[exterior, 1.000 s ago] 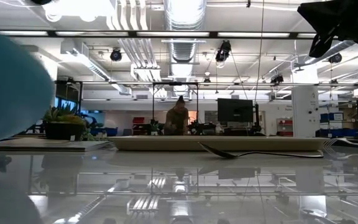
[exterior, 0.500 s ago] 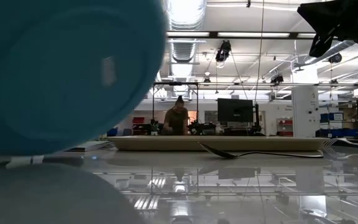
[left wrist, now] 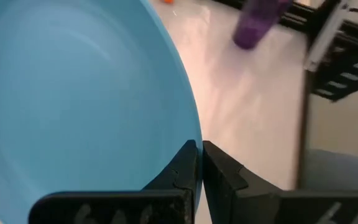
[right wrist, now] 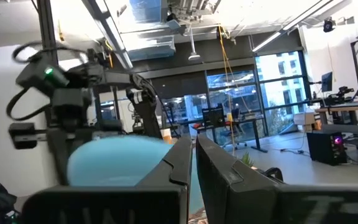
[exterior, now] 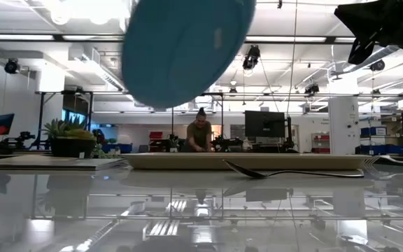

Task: Pick and place plate/cup/fork/spoon on tray
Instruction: Put the blue plate on the left of the white tray

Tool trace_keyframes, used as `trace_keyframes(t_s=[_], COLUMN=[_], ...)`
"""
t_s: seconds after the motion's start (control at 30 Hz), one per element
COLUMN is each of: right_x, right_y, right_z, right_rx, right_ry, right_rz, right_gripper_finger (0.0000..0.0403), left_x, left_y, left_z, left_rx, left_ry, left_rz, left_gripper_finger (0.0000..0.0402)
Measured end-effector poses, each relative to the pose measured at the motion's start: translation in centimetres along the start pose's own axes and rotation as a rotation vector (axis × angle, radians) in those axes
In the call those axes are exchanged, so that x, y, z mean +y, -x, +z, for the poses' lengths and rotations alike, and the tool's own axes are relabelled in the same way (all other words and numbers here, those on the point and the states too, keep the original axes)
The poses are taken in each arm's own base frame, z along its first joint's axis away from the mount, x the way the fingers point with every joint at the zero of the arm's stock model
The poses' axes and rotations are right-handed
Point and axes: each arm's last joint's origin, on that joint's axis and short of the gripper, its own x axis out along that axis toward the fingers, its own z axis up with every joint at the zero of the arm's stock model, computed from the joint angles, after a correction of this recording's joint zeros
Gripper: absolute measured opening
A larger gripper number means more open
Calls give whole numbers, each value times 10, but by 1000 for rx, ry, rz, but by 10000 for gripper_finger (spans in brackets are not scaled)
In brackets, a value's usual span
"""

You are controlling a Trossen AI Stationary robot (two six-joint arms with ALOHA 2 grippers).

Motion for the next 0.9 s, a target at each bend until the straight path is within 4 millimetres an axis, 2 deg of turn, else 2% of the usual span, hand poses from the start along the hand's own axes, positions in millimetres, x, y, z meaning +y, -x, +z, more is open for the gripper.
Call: trace_keyframes(t_s=[0.17, 0.33, 0.57, 0.73, 0.9], right_x=[0, 0, 0, 0, 0], right_y=[0, 0, 0, 0, 0], right_z=[-1, -2, -2, -2, -2], right_rx=[7, 20, 18, 18, 17], right_ry=[9, 32, 65, 78, 86], right_rz=[-1, -2, -2, -2, -2], right_gripper_finger=[13, 13, 13, 13, 13], left_x=[39, 87, 153, 179, 186], left_y=[-22, -48, -91, -117, -131], left_z=[22, 30, 17, 0, -11], left_rx=[12, 94, 220, 210, 162], left_ry=[-155, -236, -200, -147, -122], left_rz=[97, 217, 299, 279, 238], left_gripper_finger=[0, 0, 0, 0, 0])
